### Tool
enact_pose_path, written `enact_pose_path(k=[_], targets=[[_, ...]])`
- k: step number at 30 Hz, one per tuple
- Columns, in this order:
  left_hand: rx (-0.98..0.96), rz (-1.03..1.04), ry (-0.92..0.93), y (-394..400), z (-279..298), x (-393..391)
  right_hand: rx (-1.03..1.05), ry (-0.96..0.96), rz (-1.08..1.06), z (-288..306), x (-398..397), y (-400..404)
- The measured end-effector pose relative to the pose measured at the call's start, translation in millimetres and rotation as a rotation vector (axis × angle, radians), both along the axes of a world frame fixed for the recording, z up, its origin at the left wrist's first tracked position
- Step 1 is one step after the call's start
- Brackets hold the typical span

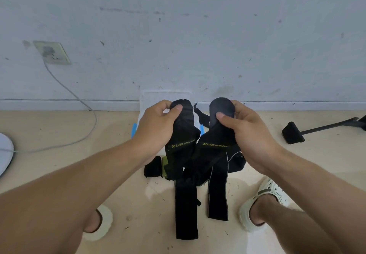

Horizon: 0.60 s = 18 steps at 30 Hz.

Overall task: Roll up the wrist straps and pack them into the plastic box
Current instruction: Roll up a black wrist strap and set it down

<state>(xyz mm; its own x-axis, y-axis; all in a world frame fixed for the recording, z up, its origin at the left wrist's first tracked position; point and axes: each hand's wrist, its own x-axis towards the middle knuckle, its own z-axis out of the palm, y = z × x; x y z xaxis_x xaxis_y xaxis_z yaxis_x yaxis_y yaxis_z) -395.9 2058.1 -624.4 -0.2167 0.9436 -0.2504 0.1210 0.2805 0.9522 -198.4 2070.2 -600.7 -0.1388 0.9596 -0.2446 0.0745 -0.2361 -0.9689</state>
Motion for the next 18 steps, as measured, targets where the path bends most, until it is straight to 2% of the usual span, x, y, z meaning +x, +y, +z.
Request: enact_pose_path(k=[3, 10, 13, 16, 18], targets=[[0.000, 0.002, -0.005, 1.6, -1.0, -0.8, 0.022, -0.021, 0.005, -1.0, -2.0, -1.6], [0.042, -0.010, -0.032, 2.1, -0.8, -0.4, 0.193, -0.298, 0.097, -1.4, -3.6, -5.9], [0.069, -0.010, -0.031, 2.0, 0.5, -0.5, 0.170, -0.354, 0.131, -4.6, -3.2, -4.3], [0.089, -0.037, -0.044, 1.9, 2.5, -0.4, 0.117, -0.487, 0.270, -12.6, -1.2, -3.7], [0.094, -0.053, -0.072, 1.8, 4.0, 0.2, 0.097, -0.490, 0.324, -14.0, -3.7, -6.0]])
